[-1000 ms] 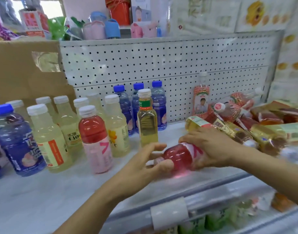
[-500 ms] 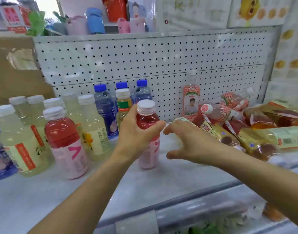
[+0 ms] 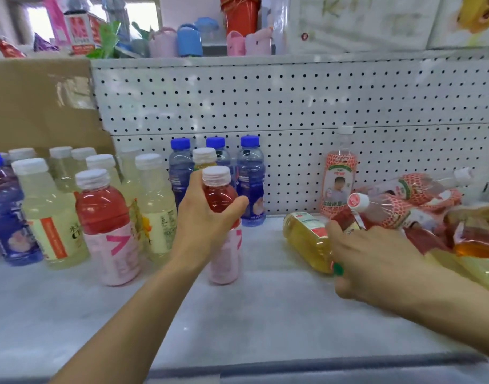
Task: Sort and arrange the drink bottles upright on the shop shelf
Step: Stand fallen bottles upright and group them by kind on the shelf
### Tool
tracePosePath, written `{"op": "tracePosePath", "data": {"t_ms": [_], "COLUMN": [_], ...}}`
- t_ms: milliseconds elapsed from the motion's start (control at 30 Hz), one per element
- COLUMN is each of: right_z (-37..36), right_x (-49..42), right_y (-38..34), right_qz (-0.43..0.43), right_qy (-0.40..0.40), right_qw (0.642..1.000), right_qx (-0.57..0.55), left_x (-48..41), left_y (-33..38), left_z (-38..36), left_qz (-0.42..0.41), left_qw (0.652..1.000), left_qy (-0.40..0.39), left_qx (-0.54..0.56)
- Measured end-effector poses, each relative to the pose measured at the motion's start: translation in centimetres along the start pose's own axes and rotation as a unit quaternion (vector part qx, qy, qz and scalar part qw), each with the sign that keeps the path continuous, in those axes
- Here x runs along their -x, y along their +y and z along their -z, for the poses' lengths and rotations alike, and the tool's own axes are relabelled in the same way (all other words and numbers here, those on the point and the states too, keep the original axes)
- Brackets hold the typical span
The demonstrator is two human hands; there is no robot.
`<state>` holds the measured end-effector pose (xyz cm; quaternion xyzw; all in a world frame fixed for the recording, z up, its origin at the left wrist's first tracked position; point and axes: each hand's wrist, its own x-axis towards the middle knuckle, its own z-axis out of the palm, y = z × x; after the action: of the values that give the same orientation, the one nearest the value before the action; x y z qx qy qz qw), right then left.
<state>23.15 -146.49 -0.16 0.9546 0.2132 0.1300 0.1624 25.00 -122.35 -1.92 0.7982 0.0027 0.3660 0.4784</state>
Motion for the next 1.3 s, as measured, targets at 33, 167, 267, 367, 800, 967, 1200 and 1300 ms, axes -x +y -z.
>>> {"op": "tracePosePath", "data": {"t_ms": [33,167,267,367,800,967,1200,1300], "right_z": [1.0,5.6,8.1,9.0,6.0,1.3,-2.7,-1.9], "right_x": [-0.1,-2.5,-6.4,-10.6,-13.0,-8.8,-8.2,-7.8], "right_y": [0.2,1.5,2.4,2.5,5.9,10.7,13.7,17.5], "right_qz": [0.003,-0.009,-0.011,0.006,0.052,0.022,0.057,0.027], "right_qy": [0.008,0.061,0.046,0.029,-0.033,-0.203,0.01,0.081], "right_qw": [1.0,0.998,0.987,0.962,0.901,0.951,0.98,0.966], "right_qx": [0.009,-0.033,-0.156,-0.273,-0.43,-0.234,-0.189,-0.244], "left_x": [0.0,0.1,0.2,0.3,2.4,4.3,3.0,2.2], "left_y": [0.0,0.2,0.5,0.5,2.4,5.9,5.9,5.6], "left_z": [0.0,0.2,0.3,0.3,0.6,-4.2,-13.0,-15.3], "left_qz": [0.004,0.018,0.017,0.02,-0.111,-0.342,-0.458,-0.483], "left_qw": [1.0,1.0,1.0,1.0,0.985,0.914,0.758,0.707], "left_qy": [0.002,-0.005,-0.014,-0.01,0.069,-0.132,-0.372,-0.409], "left_qx": [0.0,0.011,0.014,0.012,-0.116,-0.174,-0.276,-0.314]}}
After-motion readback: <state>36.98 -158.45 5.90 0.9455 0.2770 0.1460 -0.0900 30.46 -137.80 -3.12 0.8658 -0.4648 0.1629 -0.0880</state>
